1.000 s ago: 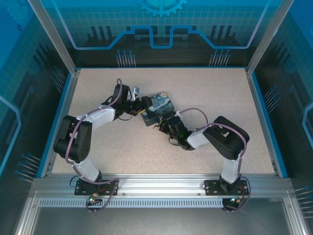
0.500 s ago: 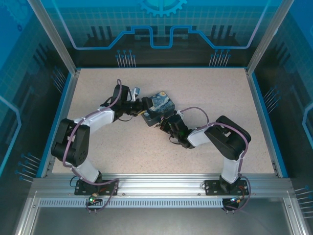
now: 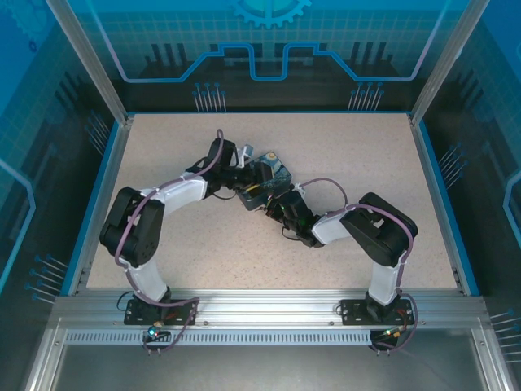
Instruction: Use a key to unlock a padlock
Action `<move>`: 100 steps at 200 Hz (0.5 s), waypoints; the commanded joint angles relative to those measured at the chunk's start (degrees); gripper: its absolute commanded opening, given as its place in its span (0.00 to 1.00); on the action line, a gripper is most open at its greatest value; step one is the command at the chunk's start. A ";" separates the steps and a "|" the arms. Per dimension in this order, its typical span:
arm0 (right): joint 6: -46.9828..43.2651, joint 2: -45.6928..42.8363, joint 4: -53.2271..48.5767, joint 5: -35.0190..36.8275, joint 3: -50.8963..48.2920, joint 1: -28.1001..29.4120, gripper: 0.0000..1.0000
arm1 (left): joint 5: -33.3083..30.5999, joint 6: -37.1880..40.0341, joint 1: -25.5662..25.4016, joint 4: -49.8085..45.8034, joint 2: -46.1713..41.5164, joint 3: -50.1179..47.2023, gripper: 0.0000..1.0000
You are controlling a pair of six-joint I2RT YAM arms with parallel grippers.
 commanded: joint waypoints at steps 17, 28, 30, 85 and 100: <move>0.70 -2.07 -0.70 0.50 -0.84 -1.61 0.02 | -0.37 0.89 -0.02 -1.28 0.83 -2.55 0.77; 0.65 -2.34 -0.49 0.35 -1.02 -2.07 0.02 | -0.50 1.14 -0.01 -1.39 0.69 -3.60 0.77; 0.61 -2.36 -0.48 0.28 -1.03 -2.16 0.02 | -0.48 1.15 -0.02 -1.40 0.66 -3.89 0.77; -0.84 -3.58 -1.00 -0.74 -0.41 -4.15 0.01 | -0.82 0.91 -0.02 0.44 0.29 -9.02 0.77; -1.28 -4.22 -1.41 -0.83 -0.56 -4.73 0.01 | -1.03 0.91 0.00 0.61 0.25 -9.57 0.77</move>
